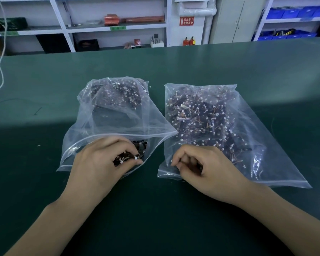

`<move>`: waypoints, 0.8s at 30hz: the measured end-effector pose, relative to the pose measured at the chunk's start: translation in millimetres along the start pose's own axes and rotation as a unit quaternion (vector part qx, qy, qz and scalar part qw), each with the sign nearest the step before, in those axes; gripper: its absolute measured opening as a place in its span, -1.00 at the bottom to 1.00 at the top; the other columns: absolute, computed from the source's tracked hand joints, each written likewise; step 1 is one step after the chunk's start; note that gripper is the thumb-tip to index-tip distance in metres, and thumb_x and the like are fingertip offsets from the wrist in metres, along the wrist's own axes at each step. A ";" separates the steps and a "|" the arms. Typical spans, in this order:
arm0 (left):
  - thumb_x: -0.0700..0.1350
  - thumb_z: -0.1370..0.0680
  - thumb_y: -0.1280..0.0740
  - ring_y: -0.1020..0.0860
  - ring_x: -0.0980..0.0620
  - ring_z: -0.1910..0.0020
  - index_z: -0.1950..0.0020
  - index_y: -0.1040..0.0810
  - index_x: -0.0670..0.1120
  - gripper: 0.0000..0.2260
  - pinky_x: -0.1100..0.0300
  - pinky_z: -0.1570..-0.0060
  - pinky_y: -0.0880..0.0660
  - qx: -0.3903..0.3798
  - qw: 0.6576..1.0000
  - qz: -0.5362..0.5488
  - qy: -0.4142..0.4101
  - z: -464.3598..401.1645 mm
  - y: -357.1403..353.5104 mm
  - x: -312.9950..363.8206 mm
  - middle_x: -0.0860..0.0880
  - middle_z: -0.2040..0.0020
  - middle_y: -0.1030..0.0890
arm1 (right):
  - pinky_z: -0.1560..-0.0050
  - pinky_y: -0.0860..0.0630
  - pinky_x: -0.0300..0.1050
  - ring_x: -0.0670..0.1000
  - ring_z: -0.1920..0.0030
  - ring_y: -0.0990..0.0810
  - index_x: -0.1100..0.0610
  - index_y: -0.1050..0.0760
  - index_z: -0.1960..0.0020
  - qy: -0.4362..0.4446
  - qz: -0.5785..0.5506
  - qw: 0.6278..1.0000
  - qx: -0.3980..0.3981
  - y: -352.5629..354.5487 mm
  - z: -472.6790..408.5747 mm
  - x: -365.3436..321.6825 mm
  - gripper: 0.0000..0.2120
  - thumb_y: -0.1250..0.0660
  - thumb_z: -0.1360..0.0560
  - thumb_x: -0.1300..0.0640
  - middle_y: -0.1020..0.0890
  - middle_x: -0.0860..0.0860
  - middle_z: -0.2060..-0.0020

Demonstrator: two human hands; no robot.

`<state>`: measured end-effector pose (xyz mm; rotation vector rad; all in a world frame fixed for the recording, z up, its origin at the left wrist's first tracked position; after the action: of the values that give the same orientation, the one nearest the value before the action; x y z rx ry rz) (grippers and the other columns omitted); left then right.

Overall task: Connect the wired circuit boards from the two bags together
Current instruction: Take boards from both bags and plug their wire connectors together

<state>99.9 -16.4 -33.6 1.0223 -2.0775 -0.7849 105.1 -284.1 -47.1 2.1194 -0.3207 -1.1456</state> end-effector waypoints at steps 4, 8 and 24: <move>0.22 -0.44 -0.61 -0.59 0.09 0.13 0.13 -0.71 0.04 -0.72 -0.01 0.22 -0.62 0.017 1.000 -0.002 0.016 -0.6 0.1 -3.0 0.18 0.12 -0.65 | 0.24 -0.37 -0.34 0.03 0.37 -0.52 0.02 -0.64 0.01 0.001 0.002 1.000 0.016 -0.7 -0.2 -0.4 -0.83 -0.44 -0.58 0.29 -0.54 -0.09 0.36; 0.26 -0.40 -0.51 -0.53 0.11 0.26 0.17 -0.66 0.04 -0.70 0.01 0.32 -0.60 0.023 1.000 0.004 0.020 -0.4 0.3 -3.9 0.23 0.22 -0.55 | 0.24 -0.37 -0.34 0.03 0.37 -0.52 0.03 -0.64 0.00 0.004 0.003 1.000 0.018 -0.8 0.2 -0.8 -0.84 -0.45 -0.58 0.29 -0.53 -0.10 0.37; -0.03 -0.49 -0.61 -0.49 0.16 0.28 0.01 -0.80 -0.05 -0.86 0.40 0.17 -0.39 0.123 0.982 0.124 -0.075 3.2 9.4 26.7 0.11 0.26 -0.53 | 0.26 -0.39 -0.33 0.00 0.37 -0.54 0.05 -0.65 -0.10 -0.007 -0.062 0.997 0.037 -0.1 1.6 -8.2 -0.89 -0.43 -0.64 0.23 -0.58 -0.14 0.31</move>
<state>81.2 -33.1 -20.2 0.8274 -2.4203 -0.5018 99.1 -280.6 -42.6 2.2222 -0.2441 -1.2378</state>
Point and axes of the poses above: each hand's wrist, its own z-axis away from the middle knuckle, its own y-axis out of the back of the hand, x = y × z, the point moved 2 cm from there along -z, towards the middle knuckle
